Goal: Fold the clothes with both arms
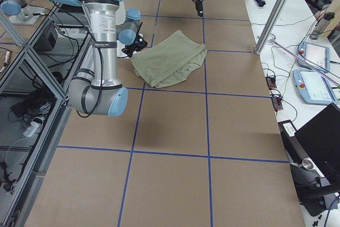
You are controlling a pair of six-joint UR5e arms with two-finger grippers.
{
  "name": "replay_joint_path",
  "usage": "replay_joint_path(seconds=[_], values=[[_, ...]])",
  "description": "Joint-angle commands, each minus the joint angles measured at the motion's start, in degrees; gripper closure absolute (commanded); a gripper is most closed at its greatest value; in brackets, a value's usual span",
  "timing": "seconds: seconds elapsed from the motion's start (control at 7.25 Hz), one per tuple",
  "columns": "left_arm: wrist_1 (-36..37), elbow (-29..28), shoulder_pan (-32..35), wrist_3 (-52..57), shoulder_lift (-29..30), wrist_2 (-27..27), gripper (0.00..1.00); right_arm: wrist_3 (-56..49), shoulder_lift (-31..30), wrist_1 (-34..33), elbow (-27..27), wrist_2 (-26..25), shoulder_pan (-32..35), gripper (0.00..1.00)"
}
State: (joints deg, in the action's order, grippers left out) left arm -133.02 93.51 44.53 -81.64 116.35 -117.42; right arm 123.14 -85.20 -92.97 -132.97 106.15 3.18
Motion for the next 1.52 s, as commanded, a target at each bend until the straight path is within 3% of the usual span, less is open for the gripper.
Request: replay_joint_path(seconds=[0.0, 0.14, 0.41, 0.55, 0.69, 1.1, 1.38], values=[[0.39, 3.68, -2.15, -4.63, -1.73, 0.07, 0.0, 0.17, -0.41, -0.02, -0.88, -0.76, -1.78, 0.0], [0.74, 5.7, -3.38, -6.84, -2.35, 0.08, 0.0, 0.17, -0.06, -0.02, -1.76, -0.77, 2.14, 0.0], [11.23, 10.44, -7.93, -11.87, -4.73, 0.69, 0.0, -2.36, 4.31, 0.07, -0.72, -0.41, 16.0, 0.0], [18.34, 10.64, -11.88, -13.36, -4.56, 5.31, 0.01, -7.95, 9.04, 0.33, 2.59, -0.41, 22.42, 0.0], [20.15, 9.95, -14.44, -13.89, -4.12, 6.75, 0.01, -13.05, 11.7, 0.42, 5.93, -0.07, 27.01, 0.0], [20.08, 7.39, -16.05, -13.72, -3.59, 6.76, 0.13, -16.68, 13.92, 0.51, 10.54, -0.68, 28.45, 0.0], [20.17, 7.57, -15.96, -13.9, -2.8, 6.67, 0.35, -18.2, 13.92, 4.42, 14.3, -0.68, 29.34, 0.0]])
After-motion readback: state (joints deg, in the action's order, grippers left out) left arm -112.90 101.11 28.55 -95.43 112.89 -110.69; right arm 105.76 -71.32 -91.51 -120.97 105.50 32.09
